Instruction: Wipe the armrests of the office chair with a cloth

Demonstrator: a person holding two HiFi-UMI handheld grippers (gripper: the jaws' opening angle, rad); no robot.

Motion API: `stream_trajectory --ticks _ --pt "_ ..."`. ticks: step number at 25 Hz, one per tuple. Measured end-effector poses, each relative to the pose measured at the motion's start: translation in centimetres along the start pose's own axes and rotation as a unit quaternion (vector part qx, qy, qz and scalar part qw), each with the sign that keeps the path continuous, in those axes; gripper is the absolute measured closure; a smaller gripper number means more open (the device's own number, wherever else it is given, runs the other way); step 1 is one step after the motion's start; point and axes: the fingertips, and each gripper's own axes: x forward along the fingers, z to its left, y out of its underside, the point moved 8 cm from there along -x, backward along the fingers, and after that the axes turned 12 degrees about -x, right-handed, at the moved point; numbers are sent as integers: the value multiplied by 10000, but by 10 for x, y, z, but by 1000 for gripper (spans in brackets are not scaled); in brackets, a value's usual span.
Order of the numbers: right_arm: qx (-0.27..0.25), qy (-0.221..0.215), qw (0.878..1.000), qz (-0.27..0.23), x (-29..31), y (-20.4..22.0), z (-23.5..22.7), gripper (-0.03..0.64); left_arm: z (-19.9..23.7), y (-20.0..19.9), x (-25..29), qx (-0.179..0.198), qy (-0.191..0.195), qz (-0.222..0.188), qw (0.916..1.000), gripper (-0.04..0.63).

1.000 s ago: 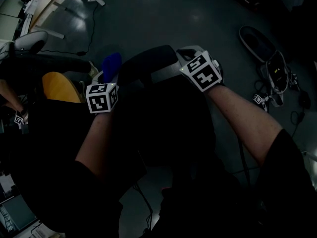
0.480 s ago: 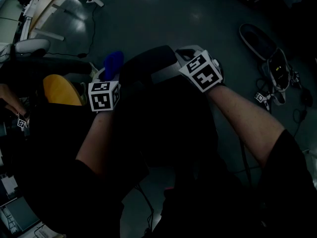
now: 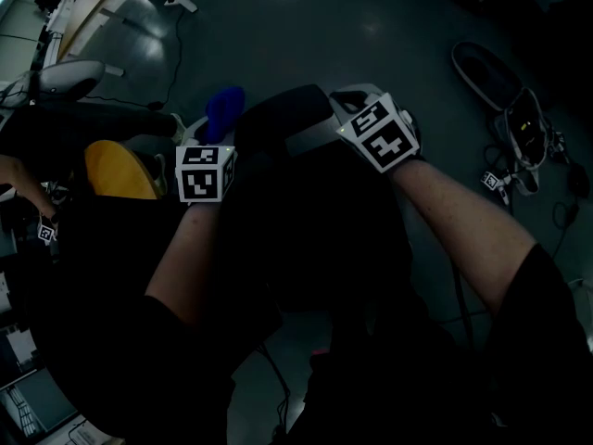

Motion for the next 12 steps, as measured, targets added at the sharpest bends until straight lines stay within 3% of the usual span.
stream_trajectory --ticks 12 --pt "-51 -66 9999 -82 3 1 1 615 -33 -20 17 248 208 -219 9992 469"
